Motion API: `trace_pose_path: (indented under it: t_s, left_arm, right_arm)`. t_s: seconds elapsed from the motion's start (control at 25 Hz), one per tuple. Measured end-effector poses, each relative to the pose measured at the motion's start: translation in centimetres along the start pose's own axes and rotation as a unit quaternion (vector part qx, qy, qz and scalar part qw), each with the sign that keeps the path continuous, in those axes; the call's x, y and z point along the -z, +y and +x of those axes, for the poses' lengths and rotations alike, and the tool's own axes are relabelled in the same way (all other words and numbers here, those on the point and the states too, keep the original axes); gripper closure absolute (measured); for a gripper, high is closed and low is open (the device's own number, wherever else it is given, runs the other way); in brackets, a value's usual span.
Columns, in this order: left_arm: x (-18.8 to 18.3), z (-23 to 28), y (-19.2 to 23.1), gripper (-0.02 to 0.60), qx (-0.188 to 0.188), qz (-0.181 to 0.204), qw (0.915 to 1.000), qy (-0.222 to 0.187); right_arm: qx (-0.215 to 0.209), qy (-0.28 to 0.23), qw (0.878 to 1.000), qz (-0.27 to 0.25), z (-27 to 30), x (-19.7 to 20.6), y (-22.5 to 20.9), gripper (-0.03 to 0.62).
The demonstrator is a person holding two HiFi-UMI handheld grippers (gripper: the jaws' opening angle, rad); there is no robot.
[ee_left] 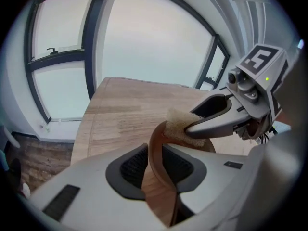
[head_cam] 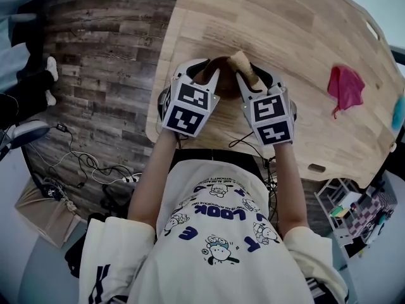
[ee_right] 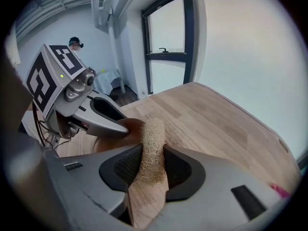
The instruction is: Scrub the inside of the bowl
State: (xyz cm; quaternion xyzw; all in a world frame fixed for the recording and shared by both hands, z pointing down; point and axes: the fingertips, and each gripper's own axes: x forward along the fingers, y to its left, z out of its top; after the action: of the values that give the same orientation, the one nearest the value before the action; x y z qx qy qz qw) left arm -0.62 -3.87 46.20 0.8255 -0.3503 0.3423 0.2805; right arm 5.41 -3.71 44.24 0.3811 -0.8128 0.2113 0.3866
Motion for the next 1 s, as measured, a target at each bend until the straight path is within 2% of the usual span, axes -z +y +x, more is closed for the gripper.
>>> trace_pose_path:
  t_s: [0.16,0.32,0.4,0.44,0.64,0.76,1.0]
  left_arm:
    - [0.6,0.4,-0.4,0.46,0.003,0.05,0.9982,0.033]
    - [0.8,0.5,-0.4,0.462,-0.002,0.074,0.9962,0.045]
    - [0.7,0.5,-0.4,0.522,-0.003,0.077,0.996,0.045]
    - [0.7,0.6,-0.4,0.523,-0.001,0.075,0.9962,0.045]
    - [0.6,0.6,-0.6,0.538,0.015,0.026,0.999,0.035]
    - [0.6,0.6,-0.3,0.538,0.007,-0.003,0.9996,0.026]
    - [0.8,0.5,0.6,0.538,-0.019,-0.079,0.9966,0.013]
  right_arm:
    - [-0.021,0.007,0.999,-0.039,0.2,-0.1,0.5,0.47]
    - [-0.04,0.013,0.997,-0.06,0.3,0.0,1.1,0.47]
    - [-0.043,0.015,0.997,-0.064,0.3,0.1,1.2,0.47]
    - [-0.042,0.016,0.997,-0.064,0.3,0.1,1.2,0.47]
    - [-0.036,0.013,0.998,-0.056,0.3,0.1,0.9,0.47]
    - [-0.03,0.013,0.998,-0.046,0.5,0.2,0.7,0.47]
    - [-0.022,0.016,0.999,0.031,0.7,0.7,0.1,0.47]
